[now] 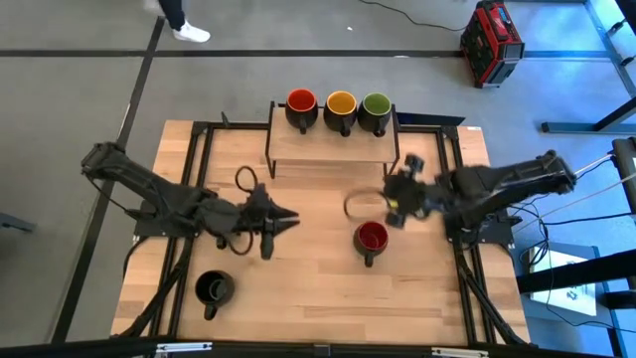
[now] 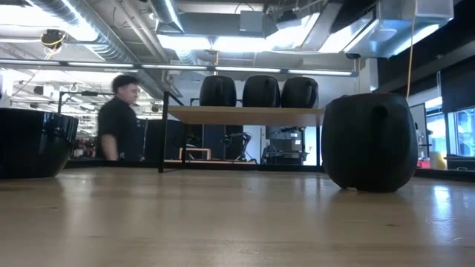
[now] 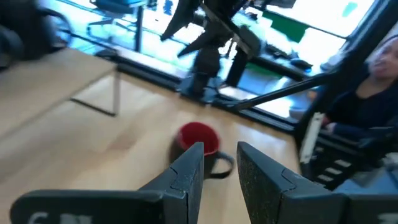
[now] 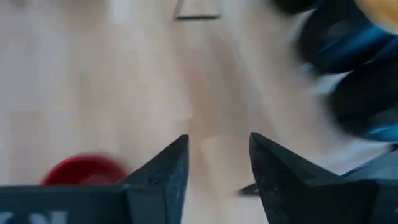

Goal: Place coffee mugs
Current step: Adjust the mugs on the shelf

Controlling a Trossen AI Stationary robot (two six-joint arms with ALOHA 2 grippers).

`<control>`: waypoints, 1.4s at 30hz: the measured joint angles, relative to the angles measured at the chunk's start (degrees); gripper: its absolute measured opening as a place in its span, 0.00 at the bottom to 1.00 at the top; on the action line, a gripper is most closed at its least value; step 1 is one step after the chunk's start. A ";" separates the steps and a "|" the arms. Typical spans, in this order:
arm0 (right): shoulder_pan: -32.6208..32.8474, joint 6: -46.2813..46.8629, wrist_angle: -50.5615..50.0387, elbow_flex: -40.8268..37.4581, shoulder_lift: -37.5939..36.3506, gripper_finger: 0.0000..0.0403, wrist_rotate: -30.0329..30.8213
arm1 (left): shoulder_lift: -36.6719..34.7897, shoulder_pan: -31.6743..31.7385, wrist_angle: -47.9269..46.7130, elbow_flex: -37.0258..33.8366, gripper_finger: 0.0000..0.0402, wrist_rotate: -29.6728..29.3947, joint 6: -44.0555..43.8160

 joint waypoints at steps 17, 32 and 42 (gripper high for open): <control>-28.47 -38.55 12.31 0.31 8.04 0.02 -5.60 | -10.23 3.95 -17.36 0.09 0.23 -0.04 6.60; -31.94 -38.71 10.88 0.31 9.72 0.02 -3.67 | -10.21 3.95 -17.26 0.09 0.23 -0.15 7.40; -31.91 -38.81 8.17 0.31 9.72 0.02 -0.58 | -10.21 3.95 -17.16 0.09 0.23 -0.15 7.25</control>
